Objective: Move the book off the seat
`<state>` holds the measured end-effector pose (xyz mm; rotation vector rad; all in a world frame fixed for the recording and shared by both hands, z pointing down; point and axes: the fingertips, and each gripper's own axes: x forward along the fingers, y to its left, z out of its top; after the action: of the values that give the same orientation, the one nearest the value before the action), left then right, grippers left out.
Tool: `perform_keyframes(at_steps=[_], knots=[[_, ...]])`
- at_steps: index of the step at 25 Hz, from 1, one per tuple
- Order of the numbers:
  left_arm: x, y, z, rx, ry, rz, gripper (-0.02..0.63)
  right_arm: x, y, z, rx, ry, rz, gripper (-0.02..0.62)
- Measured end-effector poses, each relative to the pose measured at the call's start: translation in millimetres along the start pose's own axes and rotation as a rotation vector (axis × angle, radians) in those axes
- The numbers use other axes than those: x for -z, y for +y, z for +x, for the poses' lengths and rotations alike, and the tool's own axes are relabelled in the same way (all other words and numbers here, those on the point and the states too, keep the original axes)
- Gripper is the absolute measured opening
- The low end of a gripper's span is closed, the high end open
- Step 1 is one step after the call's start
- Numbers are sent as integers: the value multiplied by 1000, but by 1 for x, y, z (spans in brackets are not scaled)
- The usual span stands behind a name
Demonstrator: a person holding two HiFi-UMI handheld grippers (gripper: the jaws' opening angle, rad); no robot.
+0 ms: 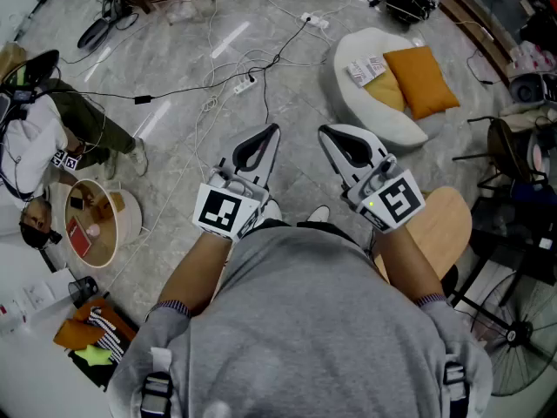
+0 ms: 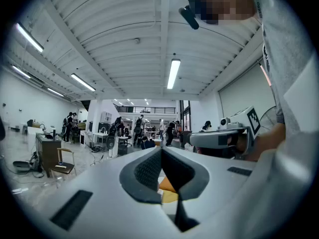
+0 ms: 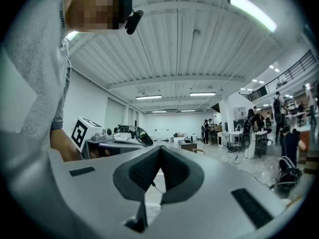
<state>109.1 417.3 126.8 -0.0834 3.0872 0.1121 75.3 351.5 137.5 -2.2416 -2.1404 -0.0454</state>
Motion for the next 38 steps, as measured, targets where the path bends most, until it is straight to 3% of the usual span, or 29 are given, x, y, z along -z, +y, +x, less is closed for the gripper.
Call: perform_keyframes(at_steps=[10,19,20,26,29,38], knots=[[11,-22,15,45,33,11,17,5,-17,-25,43,-39,74,5],[22,-27,26,52,63,-9,18,14,-23,-35,70,23,21,8],[23,-26,27,50,66,-9,20,16,-24,-34,75,40,11,34],[33,-28,32,68,88,-23,234,25,-28,-36,96,63,40,239],[30,-31,31,73,81,-20,288,26,-30,-39,111,76,42,327],[32,-61,42,109,89,-8,304,28,-37,-69,138,74,51,357]])
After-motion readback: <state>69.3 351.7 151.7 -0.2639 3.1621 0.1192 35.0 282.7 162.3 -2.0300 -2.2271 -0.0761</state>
